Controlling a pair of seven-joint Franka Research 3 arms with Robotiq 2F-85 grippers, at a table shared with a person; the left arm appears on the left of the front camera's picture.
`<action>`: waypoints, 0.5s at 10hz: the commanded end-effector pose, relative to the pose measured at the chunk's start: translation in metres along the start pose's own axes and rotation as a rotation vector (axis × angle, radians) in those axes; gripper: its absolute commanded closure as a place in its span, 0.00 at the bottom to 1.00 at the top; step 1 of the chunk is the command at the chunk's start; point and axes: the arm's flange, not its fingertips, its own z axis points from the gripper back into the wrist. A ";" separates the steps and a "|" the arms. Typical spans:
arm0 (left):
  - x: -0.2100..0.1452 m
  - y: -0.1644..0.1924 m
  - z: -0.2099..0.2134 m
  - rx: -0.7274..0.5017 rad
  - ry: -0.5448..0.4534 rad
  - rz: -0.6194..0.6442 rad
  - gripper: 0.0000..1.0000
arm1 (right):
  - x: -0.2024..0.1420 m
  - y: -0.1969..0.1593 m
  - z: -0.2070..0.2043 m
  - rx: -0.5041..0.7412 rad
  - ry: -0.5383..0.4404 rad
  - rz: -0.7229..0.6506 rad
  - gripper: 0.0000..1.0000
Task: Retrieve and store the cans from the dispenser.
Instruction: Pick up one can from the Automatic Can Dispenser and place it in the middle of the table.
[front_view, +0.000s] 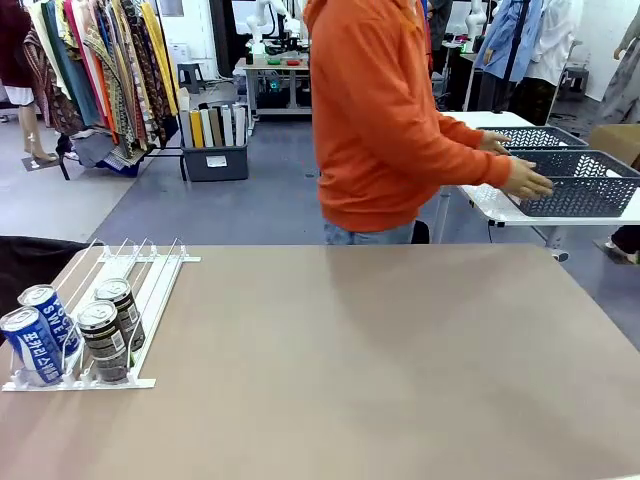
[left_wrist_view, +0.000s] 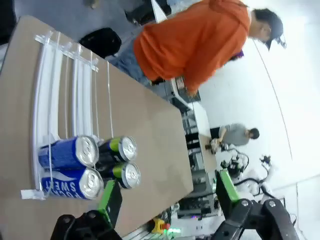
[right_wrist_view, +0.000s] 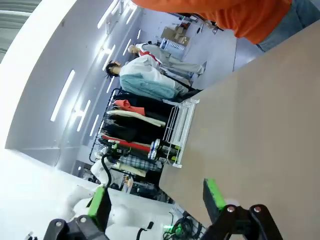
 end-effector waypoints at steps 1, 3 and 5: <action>-0.004 -0.011 0.002 0.000 0.034 -0.027 0.00 | 0.000 0.003 0.009 0.018 0.008 -0.012 0.00; -0.004 -0.011 0.002 0.000 0.034 -0.027 0.00 | 0.000 0.003 0.009 0.018 0.008 -0.012 0.00; -0.004 -0.011 0.002 0.000 0.034 -0.027 0.00 | 0.000 0.003 0.009 0.018 0.008 -0.012 0.00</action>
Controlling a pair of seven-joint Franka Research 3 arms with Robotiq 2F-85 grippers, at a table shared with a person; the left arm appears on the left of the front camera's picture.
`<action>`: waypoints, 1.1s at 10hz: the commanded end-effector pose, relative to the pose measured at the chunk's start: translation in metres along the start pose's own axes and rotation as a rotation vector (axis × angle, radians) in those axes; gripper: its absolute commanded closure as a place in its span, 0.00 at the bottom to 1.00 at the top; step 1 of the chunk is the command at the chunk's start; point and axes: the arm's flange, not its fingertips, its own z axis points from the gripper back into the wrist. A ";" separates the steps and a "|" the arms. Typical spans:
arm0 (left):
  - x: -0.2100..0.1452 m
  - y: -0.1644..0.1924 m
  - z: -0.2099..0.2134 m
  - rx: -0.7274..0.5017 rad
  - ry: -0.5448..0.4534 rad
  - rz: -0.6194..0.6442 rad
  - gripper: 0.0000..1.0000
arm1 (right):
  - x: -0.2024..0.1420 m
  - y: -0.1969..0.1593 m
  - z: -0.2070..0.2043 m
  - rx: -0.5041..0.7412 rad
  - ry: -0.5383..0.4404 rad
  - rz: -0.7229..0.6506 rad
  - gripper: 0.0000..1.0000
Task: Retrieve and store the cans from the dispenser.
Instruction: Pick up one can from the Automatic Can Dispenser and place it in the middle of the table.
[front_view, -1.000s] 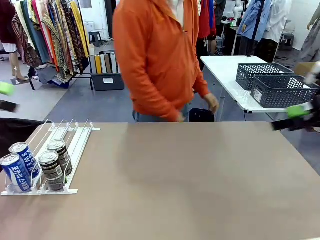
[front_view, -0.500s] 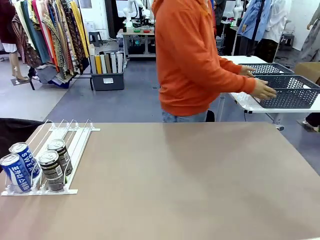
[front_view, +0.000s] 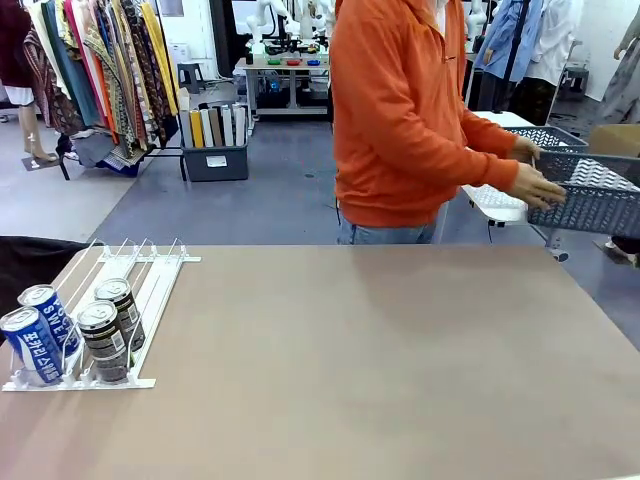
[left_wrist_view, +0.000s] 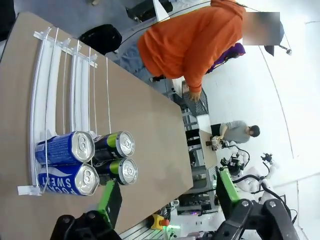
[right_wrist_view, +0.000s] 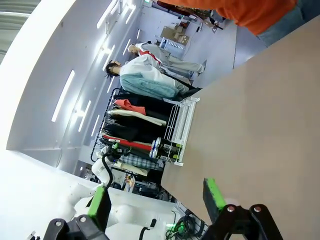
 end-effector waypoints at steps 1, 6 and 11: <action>0.000 0.002 -0.001 0.000 -0.004 0.002 0.00 | 0.005 0.003 0.001 0.007 0.009 0.008 0.00; -0.030 -0.100 -0.048 0.971 0.237 -0.301 0.00 | 0.005 0.003 0.001 0.007 0.009 0.008 0.00; -0.035 -0.120 -0.122 1.025 0.345 -0.461 0.00 | 0.005 0.003 0.001 0.007 0.009 0.008 0.00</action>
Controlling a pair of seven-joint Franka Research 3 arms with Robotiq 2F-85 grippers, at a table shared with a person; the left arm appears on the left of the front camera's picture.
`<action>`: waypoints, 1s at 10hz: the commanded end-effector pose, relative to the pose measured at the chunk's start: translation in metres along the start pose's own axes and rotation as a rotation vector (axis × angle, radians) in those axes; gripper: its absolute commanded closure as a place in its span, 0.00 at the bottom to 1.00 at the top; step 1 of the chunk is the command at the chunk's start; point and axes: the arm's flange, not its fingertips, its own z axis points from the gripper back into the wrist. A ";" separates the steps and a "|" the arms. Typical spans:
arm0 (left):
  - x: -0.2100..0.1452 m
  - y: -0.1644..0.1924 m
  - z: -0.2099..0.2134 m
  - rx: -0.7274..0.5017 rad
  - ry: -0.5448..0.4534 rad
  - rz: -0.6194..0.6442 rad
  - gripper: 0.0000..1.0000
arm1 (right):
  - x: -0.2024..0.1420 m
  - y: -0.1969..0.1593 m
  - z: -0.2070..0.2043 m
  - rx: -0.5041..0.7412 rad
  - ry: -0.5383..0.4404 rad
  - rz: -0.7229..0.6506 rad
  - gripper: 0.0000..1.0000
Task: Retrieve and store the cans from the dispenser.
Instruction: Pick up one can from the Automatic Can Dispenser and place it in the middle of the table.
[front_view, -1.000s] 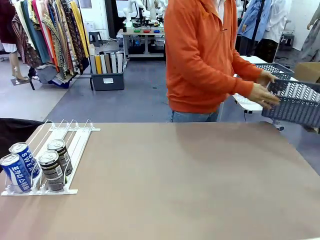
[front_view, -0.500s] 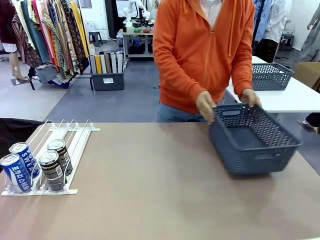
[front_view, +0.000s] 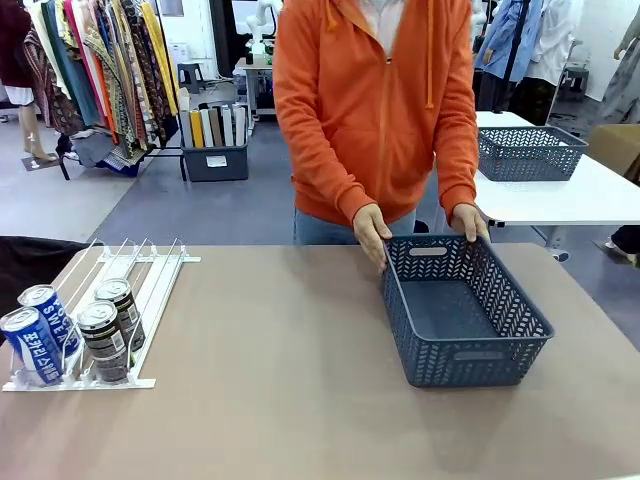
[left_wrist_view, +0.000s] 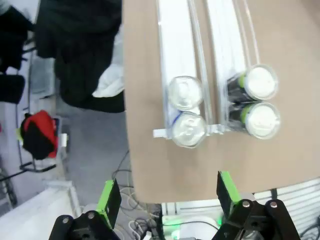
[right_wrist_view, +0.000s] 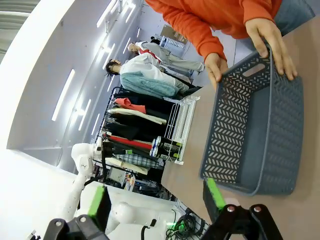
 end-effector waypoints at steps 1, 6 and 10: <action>-0.005 0.008 0.008 0.024 -0.019 0.036 0.00 | 0.004 0.002 0.002 0.007 0.000 0.009 0.00; 0.012 -0.015 -0.061 -0.093 0.112 0.064 0.00 | 0.004 0.002 0.002 0.007 0.000 0.009 0.00; 0.026 -0.017 -0.116 -0.102 0.205 0.157 0.00 | 0.004 0.002 0.002 0.007 0.000 0.009 0.00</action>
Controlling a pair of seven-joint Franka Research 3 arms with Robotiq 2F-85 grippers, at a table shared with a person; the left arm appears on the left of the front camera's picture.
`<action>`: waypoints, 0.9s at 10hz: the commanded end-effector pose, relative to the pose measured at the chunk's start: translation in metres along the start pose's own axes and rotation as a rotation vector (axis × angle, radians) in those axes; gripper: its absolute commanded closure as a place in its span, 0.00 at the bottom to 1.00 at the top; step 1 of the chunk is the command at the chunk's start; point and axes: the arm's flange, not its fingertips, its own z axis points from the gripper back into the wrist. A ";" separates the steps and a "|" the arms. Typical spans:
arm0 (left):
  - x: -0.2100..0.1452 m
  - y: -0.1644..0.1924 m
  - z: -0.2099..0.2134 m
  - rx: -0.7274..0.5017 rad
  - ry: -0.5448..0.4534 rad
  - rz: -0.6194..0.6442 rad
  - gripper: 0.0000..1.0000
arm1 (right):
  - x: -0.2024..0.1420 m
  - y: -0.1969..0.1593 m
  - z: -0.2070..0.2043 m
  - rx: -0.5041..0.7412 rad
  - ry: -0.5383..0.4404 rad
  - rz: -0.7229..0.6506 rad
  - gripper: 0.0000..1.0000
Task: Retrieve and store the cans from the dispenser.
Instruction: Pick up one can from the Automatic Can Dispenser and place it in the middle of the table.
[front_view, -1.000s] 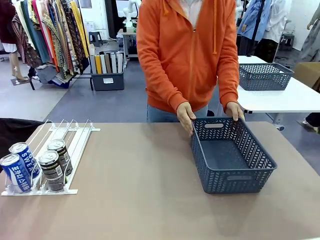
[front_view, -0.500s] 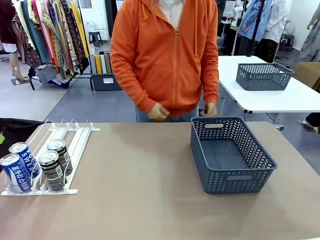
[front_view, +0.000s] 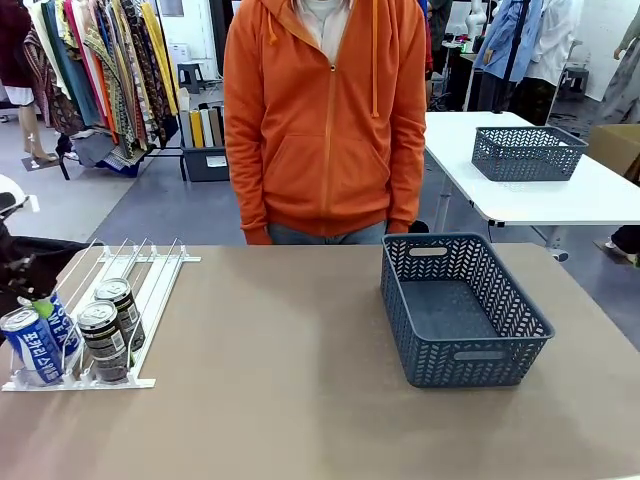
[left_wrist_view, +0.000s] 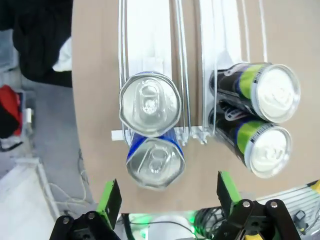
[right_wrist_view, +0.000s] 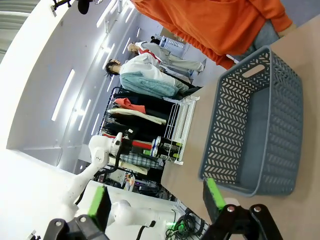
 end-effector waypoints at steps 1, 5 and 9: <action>0.009 0.000 -0.019 -0.017 0.043 0.037 0.00 | 0.003 0.002 0.001 0.009 0.000 0.009 0.00; 0.014 0.007 -0.037 -0.025 0.083 0.052 0.00 | 0.003 0.002 0.001 0.009 0.000 0.009 0.00; 0.016 0.009 -0.041 -0.005 0.064 0.065 0.41 | 0.003 0.002 0.001 0.009 0.000 0.009 0.00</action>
